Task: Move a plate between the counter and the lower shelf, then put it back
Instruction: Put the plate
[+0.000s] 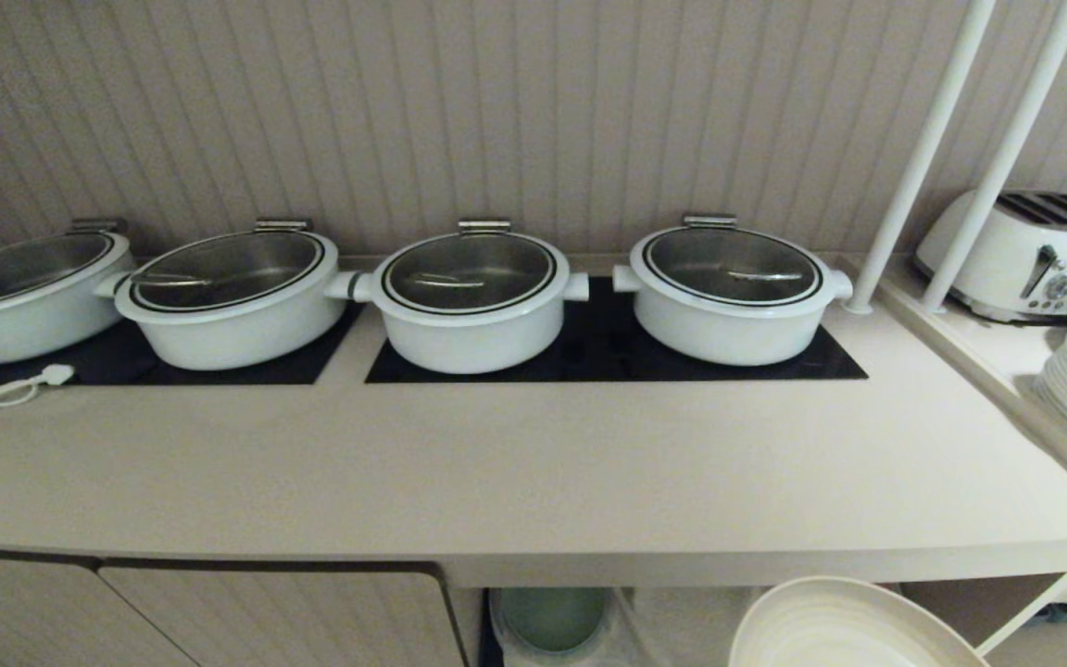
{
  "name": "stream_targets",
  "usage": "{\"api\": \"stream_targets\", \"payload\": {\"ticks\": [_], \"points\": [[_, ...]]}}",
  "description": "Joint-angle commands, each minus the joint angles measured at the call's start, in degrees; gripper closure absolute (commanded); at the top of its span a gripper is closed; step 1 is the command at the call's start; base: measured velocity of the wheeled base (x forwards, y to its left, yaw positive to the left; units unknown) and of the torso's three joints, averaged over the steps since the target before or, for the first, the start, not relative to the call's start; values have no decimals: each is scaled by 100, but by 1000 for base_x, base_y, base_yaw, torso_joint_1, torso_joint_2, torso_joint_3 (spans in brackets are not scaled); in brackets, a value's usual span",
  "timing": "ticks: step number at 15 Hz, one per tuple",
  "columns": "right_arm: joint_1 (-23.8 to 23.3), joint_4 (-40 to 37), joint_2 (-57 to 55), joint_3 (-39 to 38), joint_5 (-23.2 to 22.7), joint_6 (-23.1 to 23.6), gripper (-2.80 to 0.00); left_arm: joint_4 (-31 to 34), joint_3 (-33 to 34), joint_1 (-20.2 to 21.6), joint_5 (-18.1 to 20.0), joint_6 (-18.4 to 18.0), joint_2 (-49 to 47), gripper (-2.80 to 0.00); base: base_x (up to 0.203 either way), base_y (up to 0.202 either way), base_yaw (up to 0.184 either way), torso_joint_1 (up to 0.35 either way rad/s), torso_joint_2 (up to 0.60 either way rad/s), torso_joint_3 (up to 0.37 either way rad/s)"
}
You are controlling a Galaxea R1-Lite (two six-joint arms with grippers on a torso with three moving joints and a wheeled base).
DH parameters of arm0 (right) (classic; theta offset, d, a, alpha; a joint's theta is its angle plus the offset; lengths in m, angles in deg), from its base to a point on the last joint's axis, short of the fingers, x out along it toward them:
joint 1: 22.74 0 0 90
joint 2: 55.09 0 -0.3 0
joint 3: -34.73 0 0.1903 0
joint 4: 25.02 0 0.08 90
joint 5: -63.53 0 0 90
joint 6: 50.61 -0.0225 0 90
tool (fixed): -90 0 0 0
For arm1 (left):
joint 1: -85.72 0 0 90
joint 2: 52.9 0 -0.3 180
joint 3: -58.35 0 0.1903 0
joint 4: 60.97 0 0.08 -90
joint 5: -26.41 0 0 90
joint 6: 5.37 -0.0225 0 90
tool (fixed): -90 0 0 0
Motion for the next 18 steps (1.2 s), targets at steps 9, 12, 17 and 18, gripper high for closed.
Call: {"api": "stream_targets", "payload": {"ticks": [9,12,17,18], "points": [[36,18,-17,-102,16,-27,0,-5,0,2,-4,38,1,0,0,0,0,0,0,0],[91,60,-63,-109,63,-27,0,-5,0,2,-4,38,1,0,0,0,0,0,0,0],[127,90,-118,-121,55,-36,0,-5,0,2,-4,38,1,0,0,0,0,0,0,0],[127,101,-140,-119,63,-49,0,-5,0,2,-4,38,1,0,0,0,0,0,0,0]]}}
